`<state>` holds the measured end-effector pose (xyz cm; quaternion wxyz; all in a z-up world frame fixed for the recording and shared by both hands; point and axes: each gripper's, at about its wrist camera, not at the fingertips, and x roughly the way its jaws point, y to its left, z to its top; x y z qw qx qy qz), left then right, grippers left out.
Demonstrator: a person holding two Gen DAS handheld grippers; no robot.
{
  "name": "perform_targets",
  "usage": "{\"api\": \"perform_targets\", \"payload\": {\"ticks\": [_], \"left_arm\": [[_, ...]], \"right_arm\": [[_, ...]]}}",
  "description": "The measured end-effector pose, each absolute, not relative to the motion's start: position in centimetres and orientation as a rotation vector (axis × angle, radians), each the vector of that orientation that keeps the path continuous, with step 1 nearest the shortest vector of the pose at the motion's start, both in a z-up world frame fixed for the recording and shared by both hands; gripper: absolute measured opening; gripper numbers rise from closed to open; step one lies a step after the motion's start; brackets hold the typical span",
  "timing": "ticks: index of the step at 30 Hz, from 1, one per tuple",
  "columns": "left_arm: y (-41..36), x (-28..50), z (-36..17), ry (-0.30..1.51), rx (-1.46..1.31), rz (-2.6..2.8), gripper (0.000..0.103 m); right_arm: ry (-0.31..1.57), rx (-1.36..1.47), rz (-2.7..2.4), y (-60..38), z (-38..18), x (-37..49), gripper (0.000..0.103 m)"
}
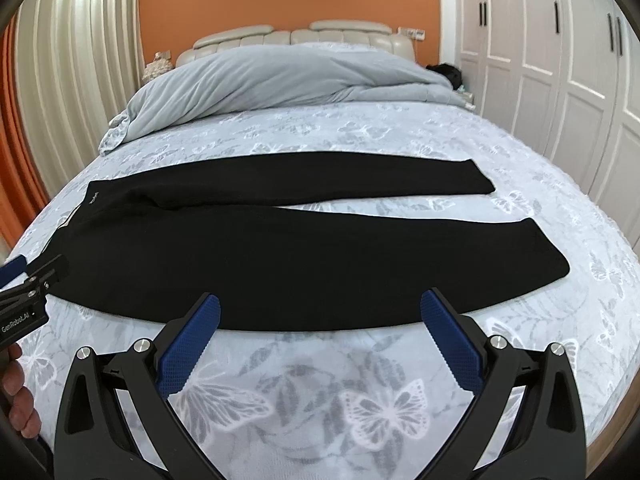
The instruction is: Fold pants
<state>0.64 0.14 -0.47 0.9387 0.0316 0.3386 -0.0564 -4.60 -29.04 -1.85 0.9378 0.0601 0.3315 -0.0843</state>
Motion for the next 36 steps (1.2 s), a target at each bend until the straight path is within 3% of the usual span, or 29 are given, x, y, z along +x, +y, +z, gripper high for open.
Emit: {"api": "perform_targets", "payload": {"ticks": [9, 18, 24, 29, 33, 34, 35, 36], "left_arm": [[4.5, 6.7, 0.1, 0.834, -0.067, -0.224, 0.097], [13.1, 24.3, -1.2, 0.906, -0.167, -0.066, 0.097], [22.1, 37.0, -6.1, 1.012, -0.355, 0.118, 0.097], [25.1, 41.5, -8.7, 1.016, -0.382, 0.210, 0.097], [25.0, 43.0, -9.7, 0.987, -0.353, 0.223, 0.095], [24.7, 43.2, -9.8, 0.993, -0.337, 0.219, 0.088], [24.4, 43.3, -9.7, 0.995, -0.312, 0.226, 0.069], [24.3, 43.4, -9.6, 0.995, -0.297, 0.217, 0.059]], "right_arm": [[0.774, 0.206, -0.148, -43.4, -0.8, 1.7, 0.098], [0.821, 0.320, -0.248, -58.4, -5.3, 14.9, 0.098], [0.883, 0.367, -0.288, -62.3, -9.0, 21.9, 0.098], [0.959, 0.350, -0.306, -63.4, -11.6, 25.9, 0.098], [0.907, 0.311, -0.281, -62.0, -11.6, 26.9, 0.098], [0.906, 0.300, -0.281, -61.9, -11.6, 27.0, 0.093], [0.904, 0.284, -0.275, -61.6, -11.6, 26.9, 0.068], [0.895, 0.275, -0.257, -61.3, -11.4, 26.6, 0.057]]}}
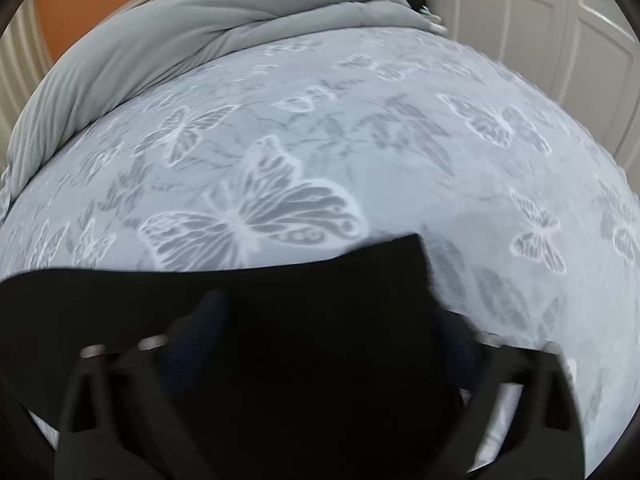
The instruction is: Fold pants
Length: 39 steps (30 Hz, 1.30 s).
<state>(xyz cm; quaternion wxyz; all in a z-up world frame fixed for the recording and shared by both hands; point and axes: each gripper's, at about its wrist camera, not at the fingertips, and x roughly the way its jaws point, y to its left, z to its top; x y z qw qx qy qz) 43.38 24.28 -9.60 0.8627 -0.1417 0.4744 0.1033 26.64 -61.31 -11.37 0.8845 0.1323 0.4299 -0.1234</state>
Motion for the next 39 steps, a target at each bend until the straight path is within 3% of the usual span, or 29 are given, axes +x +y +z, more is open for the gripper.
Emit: {"api": "perform_targets", "payload": {"ticks": [1, 2, 9, 15, 21, 22, 24, 25, 26, 27, 29, 32, 39], "left_arm": [[24.2, 43.3, -9.5, 1.001, -0.319, 0.170, 0.030], [24.3, 43.2, -9.3, 1.004, -0.356, 0.137, 0.011], [24.6, 37.1, -2.8, 0.878, -0.444, 0.054, 0.008], [24.8, 27.0, 3.7, 0.808, -0.443, -0.077, 0.007], [26.4, 16.6, 1.7, 0.890, -0.438, -0.068, 0.007], [26.9, 15.3, 0.3, 0.922, -0.445, -0.053, 0.008], [27.6, 13.5, -2.4, 0.986, -0.478, -0.025, 0.022], [27.9, 12.8, -3.2, 1.005, -0.497, -0.001, 0.037], [28.4, 12.0, -3.8, 1.012, -0.537, 0.018, 0.045], [28.7, 11.3, -4.1, 1.008, -0.587, 0.027, 0.050], [29.1, 9.5, -4.0, 0.973, -0.717, 0.008, 0.076], [28.5, 8.1, -3.2, 0.933, -0.857, -0.010, 0.087], [25.6, 10.1, -6.6, 1.027, -1.160, -0.074, 0.087]], "right_arm": [[0.885, 0.285, -0.241, -61.2, -11.1, 26.4, 0.035], [0.871, 0.311, -0.215, -61.3, -10.6, 25.9, 0.016], [0.732, 0.293, -0.143, -59.0, -4.1, 20.6, 0.016], [0.646, 0.235, -0.061, -56.9, 1.6, 11.9, 0.016], [0.726, 0.233, -0.087, -57.6, -1.0, 3.6, 0.023], [0.751, 0.241, -0.097, -57.7, -2.2, 2.5, 0.026], [0.800, 0.270, -0.127, -58.0, -4.4, 0.5, 0.045], [0.814, 0.283, -0.156, -58.2, -5.3, -0.5, 0.060], [0.818, 0.296, -0.191, -58.4, -5.8, -1.7, 0.066], [0.808, 0.315, -0.208, -58.6, -5.9, -2.5, 0.067], [0.773, 0.368, -0.213, -58.9, -5.4, -4.2, 0.075], [0.699, 0.387, -0.199, -57.9, -3.4, -5.8, 0.082], [0.657, 0.447, -0.010, -51.4, -0.6, -3.6, 0.089]]}}
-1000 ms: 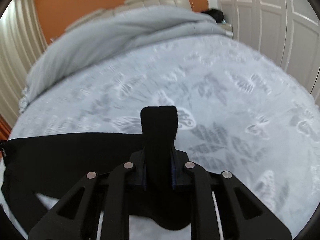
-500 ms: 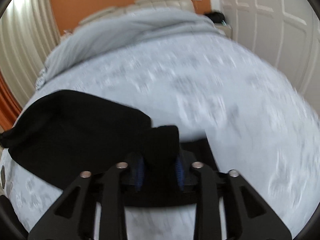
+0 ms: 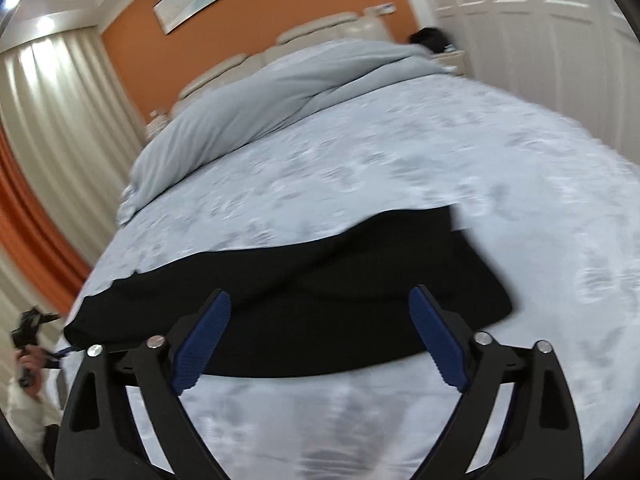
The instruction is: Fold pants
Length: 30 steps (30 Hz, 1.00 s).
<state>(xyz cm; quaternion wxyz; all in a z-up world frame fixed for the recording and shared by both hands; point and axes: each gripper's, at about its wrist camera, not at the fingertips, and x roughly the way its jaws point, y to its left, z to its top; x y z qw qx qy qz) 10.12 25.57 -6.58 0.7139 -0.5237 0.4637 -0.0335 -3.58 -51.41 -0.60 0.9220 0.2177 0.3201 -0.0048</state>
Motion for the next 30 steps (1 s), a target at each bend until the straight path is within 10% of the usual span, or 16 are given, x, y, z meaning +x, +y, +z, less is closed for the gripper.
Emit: {"api": "perform_targets", "payload": {"ticks": [6, 11, 16, 18, 20, 26, 30], "left_arm": [[24.0, 13.0, -10.6, 1.026, -1.381, -0.172, 0.082], [23.7, 14.4, -10.8, 1.034, -1.397, -0.221, 0.020], [24.0, 16.3, -10.4, 1.049, -1.332, -0.259, 0.003], [24.0, 17.0, -10.3, 1.045, -1.318, -0.268, 0.003], [24.1, 17.5, -9.7, 1.023, -1.281, -0.283, 0.002], [25.2, 17.0, 0.1, 0.713, -0.977, -0.415, 0.002], [27.4, 15.4, -0.6, 0.755, -0.883, -0.354, 0.003]], "right_arm": [[0.781, 0.531, 0.064, -47.2, -2.5, 1.2, 0.090], [0.789, 0.801, 0.025, -49.0, -5.5, 4.3, 0.090], [0.819, 0.924, -0.047, -50.1, -8.9, 8.6, 0.087], [0.816, 0.903, -0.045, -49.8, -9.5, 10.5, 0.065], [0.812, 0.850, -0.053, -49.8, -9.7, 12.4, 0.008], [0.495, 0.732, 0.061, -48.6, -0.5, 9.0, 0.003], [0.645, 0.590, 0.056, -46.5, -1.3, 5.3, 0.004]]}}
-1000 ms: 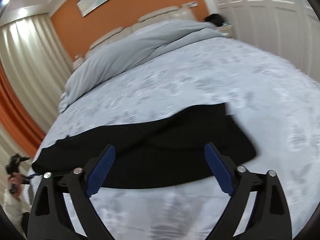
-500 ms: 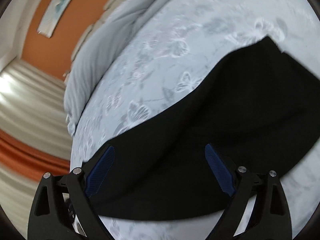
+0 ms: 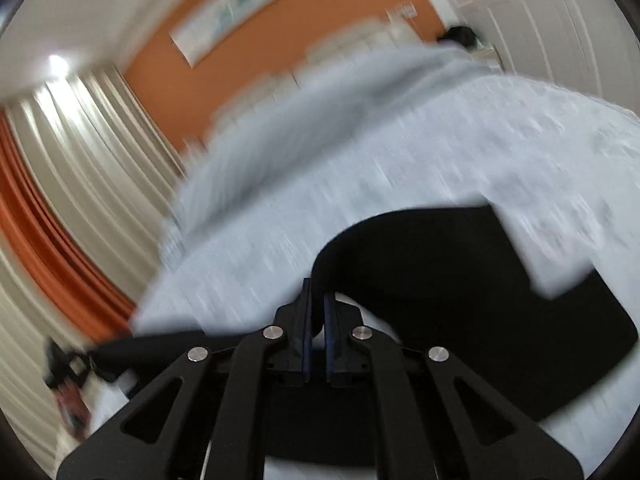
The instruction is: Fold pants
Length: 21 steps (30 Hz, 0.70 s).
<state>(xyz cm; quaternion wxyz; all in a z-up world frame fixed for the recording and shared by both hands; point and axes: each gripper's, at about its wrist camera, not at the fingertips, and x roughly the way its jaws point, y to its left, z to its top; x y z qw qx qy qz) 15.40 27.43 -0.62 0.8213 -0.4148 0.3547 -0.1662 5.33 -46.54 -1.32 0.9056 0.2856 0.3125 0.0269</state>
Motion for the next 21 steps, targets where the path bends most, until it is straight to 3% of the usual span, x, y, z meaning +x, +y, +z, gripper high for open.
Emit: {"api": "perform_targets", "payload": {"ticks": [4, 7, 9, 10, 11, 12, 16, 21], "left_arm": [[28.1, 15.0, -7.9, 1.064, -0.869, -0.192, 0.003], [28.1, 14.4, -8.6, 1.098, -0.886, -0.204, 0.006], [29.0, 13.7, -7.4, 1.040, -0.946, -0.213, 0.024], [29.5, 13.2, -6.7, 1.000, -0.983, -0.202, 0.055], [30.0, 13.0, -6.6, 0.978, -1.010, -0.178, 0.077], [30.6, 13.0, -6.4, 0.959, -1.034, -0.153, 0.080], [33.1, 12.6, -7.2, 0.907, -1.210, -0.132, 0.080], [33.2, 12.8, -8.5, 0.920, -1.326, -0.147, 0.080]], "right_arm": [[1.018, 0.627, 0.005, -46.0, -9.5, 5.3, 0.005], [1.049, 0.585, 0.013, -45.4, -9.7, 5.1, 0.017], [1.023, 0.639, 0.009, -46.3, -8.9, 4.8, 0.056], [1.004, 0.671, -0.010, -47.0, -8.7, 4.7, 0.086], [0.949, 0.708, -0.044, -48.0, -8.0, 4.5, 0.088], [0.916, 0.721, -0.056, -48.7, -7.6, 4.2, 0.088], [0.838, 0.788, -0.074, -50.4, -6.4, 3.6, 0.088], [0.871, 0.691, -0.084, -49.6, -5.7, 3.9, 0.088]]}}
